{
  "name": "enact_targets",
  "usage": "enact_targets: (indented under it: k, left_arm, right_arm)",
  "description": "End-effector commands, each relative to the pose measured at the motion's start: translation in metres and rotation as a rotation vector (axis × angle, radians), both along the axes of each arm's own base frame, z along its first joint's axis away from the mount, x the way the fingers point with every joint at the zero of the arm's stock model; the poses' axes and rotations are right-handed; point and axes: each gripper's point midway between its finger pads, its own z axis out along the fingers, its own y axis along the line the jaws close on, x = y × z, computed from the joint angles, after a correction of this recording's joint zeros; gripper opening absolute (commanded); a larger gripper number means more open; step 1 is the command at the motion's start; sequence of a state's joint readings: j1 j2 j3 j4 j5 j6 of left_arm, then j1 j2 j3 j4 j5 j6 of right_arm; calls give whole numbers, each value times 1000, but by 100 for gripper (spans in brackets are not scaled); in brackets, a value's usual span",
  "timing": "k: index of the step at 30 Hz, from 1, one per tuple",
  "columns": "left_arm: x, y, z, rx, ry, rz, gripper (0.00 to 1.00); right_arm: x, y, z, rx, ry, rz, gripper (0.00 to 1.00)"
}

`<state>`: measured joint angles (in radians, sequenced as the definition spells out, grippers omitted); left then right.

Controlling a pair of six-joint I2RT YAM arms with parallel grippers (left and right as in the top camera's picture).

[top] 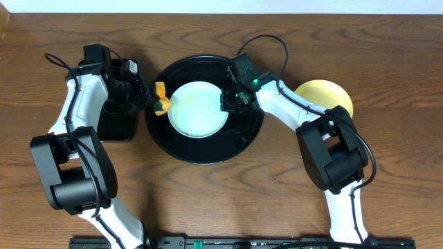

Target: Clean dirty plates on tray and stack at the side

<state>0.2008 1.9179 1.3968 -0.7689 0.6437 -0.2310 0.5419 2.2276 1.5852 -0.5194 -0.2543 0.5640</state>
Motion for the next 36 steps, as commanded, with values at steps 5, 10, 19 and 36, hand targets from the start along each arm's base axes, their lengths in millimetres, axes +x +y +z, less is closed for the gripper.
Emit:
enact_targets:
  k: [5, 10, 19, 36]
  left_arm:
    - [5, 2, 12, 21, -47, -14, 8]
    - [5, 2, 12, 21, -47, -14, 8]
    - [5, 2, 12, 21, -48, -14, 8]
    - [5, 2, 12, 21, -48, -14, 8]
  right_arm:
    - [-6, -17, -8, -154, -66, 27, 1]
    - [4, -26, 22, -237, -177, 10, 1]
    - [12, -33, 72, -350, -353, 0, 1]
    - [5, -21, 133, -441, -558, 20, 1]
